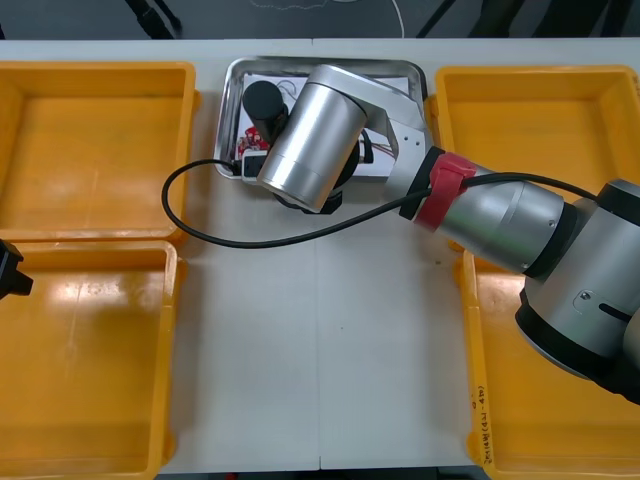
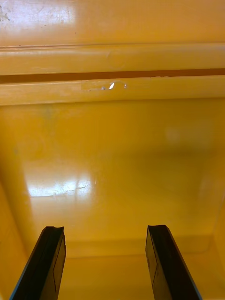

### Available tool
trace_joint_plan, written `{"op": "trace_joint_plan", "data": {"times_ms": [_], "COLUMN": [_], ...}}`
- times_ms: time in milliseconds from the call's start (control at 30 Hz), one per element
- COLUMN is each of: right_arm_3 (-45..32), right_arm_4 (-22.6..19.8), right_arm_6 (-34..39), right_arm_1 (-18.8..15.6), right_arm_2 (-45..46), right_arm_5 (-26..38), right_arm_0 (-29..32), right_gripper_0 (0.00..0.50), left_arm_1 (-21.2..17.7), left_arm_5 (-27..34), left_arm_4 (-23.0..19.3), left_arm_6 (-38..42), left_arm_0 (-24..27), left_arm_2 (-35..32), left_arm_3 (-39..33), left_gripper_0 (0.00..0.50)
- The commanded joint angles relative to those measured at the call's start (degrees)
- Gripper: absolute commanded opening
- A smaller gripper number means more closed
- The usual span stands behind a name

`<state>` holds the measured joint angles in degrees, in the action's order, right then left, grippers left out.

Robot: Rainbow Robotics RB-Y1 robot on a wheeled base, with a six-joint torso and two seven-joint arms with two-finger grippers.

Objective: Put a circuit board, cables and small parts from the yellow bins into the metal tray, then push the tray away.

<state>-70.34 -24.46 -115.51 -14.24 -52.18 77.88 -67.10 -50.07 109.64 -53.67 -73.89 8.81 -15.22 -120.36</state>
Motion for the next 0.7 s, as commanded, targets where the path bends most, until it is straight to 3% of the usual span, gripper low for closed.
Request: {"op": "trace_joint_plan", "data": {"times_ms": [33,700], "right_arm_3": [-0.5,2.6], "right_arm_4": [2.0,4.1], "right_arm_6": [-2.7,-5.5], "right_arm_1": [1.2,1.1], "right_arm_2": [1.9,1.9], "right_arm_5": [-1.1,-7.2], "right_arm_0": [-3.2,-3.2], "right_gripper_0": [0.000,0.000], "left_arm_1": [-2.6,-2.6], "left_arm_5": [0.4,0.4], "left_arm_4": [0.5,0.5], "left_arm_6": [-5.2,-5.2], "left_arm_0": [-0.9,-0.9], "left_arm_2": [-1.7,-1.7], "left_arm_3": [-1.7,-1.7], "left_gripper_0": [0.500,0.500]}}
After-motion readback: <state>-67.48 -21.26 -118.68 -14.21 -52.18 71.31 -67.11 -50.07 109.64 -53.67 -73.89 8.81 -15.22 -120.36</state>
